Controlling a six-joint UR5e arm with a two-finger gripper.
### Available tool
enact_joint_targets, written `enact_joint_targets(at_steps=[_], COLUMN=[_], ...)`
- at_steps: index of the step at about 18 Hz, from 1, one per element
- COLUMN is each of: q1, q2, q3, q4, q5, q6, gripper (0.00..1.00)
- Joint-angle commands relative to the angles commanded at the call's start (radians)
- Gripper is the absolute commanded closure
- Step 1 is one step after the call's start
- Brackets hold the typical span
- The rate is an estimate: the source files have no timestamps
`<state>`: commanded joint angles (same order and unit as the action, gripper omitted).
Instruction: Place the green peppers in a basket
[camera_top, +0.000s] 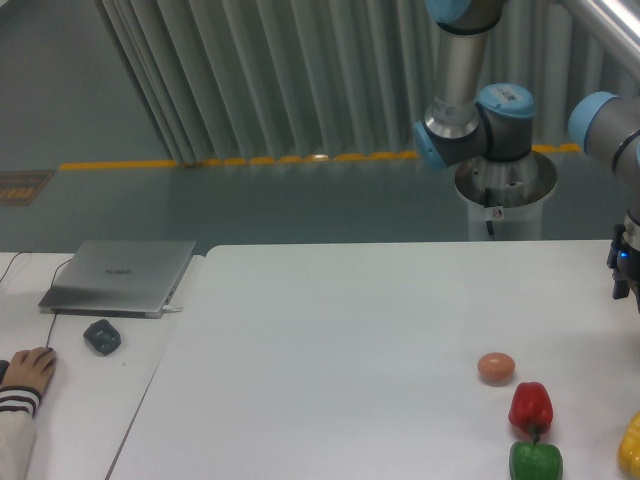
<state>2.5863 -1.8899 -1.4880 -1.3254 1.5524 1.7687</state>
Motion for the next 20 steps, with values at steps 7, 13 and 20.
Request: enact_joint_targets(at_steps=[7,13,20], q1=[0.0,0.005,-0.021], q2=[0.005,0.015,0.009], q3=[-0.012,-0.072,-0.075], q4=[0.002,0.095,0.155], q5=[-0.006,-0.011,-0.083], q6=[-0.009,-0.078,-0.354], gripper=[0.0,0.0,0.0])
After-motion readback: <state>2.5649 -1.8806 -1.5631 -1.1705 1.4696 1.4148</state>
